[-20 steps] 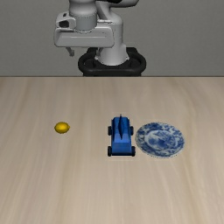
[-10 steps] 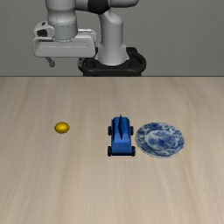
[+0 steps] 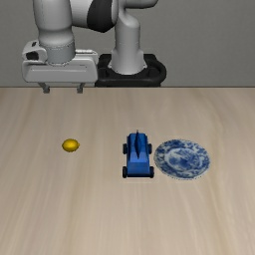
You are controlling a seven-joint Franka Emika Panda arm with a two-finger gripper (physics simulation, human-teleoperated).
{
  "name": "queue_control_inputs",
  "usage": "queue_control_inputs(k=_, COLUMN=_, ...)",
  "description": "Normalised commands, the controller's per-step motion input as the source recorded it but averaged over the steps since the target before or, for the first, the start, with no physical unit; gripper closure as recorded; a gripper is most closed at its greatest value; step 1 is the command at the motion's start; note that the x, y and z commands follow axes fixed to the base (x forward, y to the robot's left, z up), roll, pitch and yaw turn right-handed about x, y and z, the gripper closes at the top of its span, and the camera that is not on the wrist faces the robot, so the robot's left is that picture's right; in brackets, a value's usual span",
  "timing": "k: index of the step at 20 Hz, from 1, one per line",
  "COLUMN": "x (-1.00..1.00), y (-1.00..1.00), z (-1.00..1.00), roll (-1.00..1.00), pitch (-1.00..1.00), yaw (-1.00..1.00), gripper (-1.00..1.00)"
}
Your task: Pick up the lemon and put it on the plate
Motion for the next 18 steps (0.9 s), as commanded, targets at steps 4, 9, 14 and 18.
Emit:
queue_control_inputs(k=4, x=0.0, y=0.0, z=-1.0, roll=0.0, pitch=0.0, yaw=0.0, gripper=-1.0)
queue_control_inputs(k=9, x=0.0, y=0.0, z=-1.0, roll=0.0, pitch=0.0, yaw=0.0, gripper=-1.0)
queue_control_inputs(k=14, x=0.0, y=0.0, z=-1.0, roll=0.0, pitch=0.0, yaw=0.0, gripper=-1.0)
queue_control_inputs(k=18, x=-0.5, y=0.0, z=-0.5, roll=0.0, pitch=0.0, yaw=0.0, gripper=-1.0)
